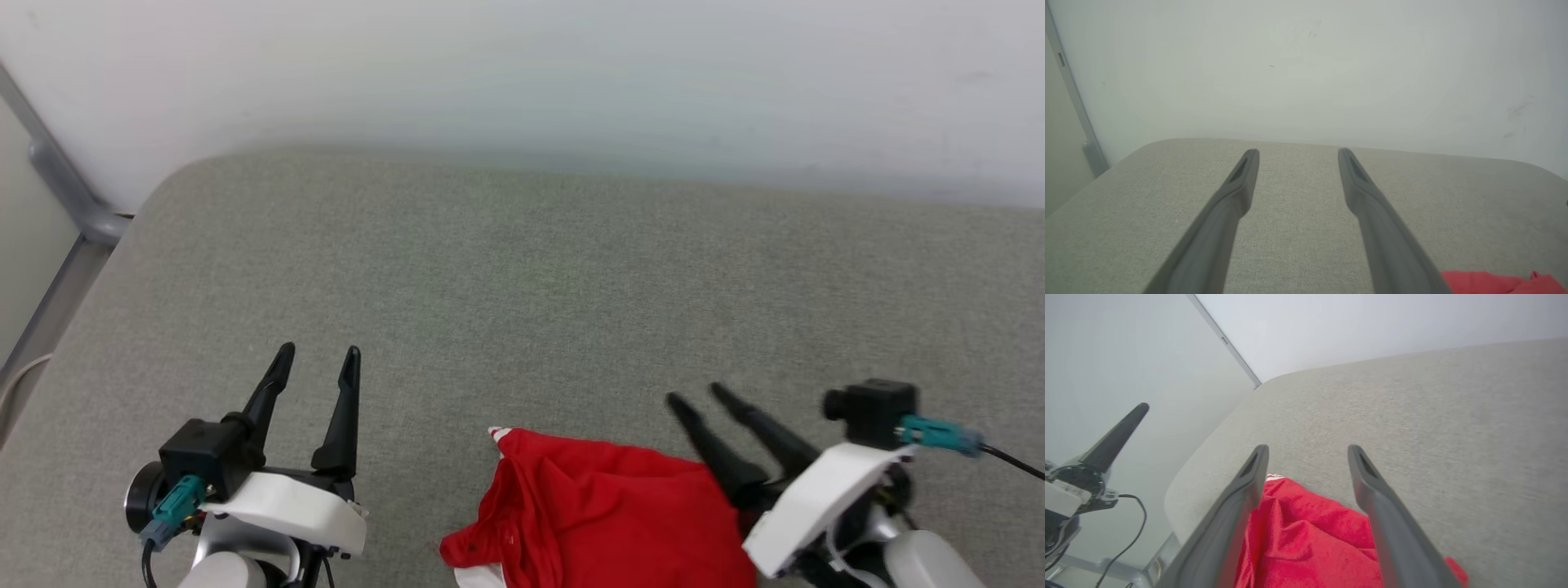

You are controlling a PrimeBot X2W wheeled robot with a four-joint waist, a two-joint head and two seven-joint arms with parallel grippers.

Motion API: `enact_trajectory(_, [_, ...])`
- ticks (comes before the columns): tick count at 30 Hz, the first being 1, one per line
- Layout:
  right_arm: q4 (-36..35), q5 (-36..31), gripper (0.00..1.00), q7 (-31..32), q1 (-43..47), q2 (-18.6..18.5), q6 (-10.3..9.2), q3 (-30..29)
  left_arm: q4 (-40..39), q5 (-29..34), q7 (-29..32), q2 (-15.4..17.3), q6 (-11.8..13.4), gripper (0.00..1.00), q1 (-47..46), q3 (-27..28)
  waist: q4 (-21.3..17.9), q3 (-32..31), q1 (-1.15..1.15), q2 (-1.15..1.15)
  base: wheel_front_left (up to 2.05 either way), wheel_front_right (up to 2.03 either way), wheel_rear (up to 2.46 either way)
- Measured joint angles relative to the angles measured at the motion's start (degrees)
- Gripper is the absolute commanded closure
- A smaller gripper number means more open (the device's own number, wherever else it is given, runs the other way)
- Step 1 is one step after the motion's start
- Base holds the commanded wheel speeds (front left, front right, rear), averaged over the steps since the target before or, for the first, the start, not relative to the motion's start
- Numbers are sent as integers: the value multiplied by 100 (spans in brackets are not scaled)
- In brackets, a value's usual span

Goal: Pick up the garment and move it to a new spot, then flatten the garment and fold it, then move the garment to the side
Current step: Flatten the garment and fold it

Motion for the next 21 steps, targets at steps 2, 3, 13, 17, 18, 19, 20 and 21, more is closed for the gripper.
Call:
enact_trajectory(2, [-2,-624,0,-190,123,-8,0,-390,-13,29,-1,3,34,0,53,21,-47,-72,0,0,0,0,0])
enact_trajectory(3, [-22,-980,0,-227,211,-1,0,-567,-13,31,-1,-2,63,0,100,26,-74,-108,0,0,0,0,0])
enact_trajectory(13, [-882,-3036,0,-688,961,525,0,-2282,-23,253,-9,-15,199,0,470,152,-385,-417,0,0,0,0,0])
enact_trajectory(17, [-1181,-3418,0,-770,1205,717,0,-2487,-69,438,-10,-35,198,0,604,222,-468,-511,0,0,0,0,0])
enact_trajectory(18, [-1273,-3487,0,-775,1279,768,0,-2483,-87,466,-10,-58,196,0,649,256,-481,-539,0,0,0,0,0])
enact_trajectory(19, [-1337,-3519,0,-773,1349,803,1,-2481,-127,528,-10,-77,196,0,690,304,-491,-567,0,0,0,0,0])
enact_trajectory(20, [-1383,-3545,0,-767,1418,821,1,-2476,-156,589,-15,-89,188,0,722,353,-499,-594,0,0,0,0,0])
enact_trajectory(21, [-1432,-3560,0,-761,1488,846,1,-2483,-175,624,-16,-105,187,0,772,388,-506,-620,0,0,0,0,0])
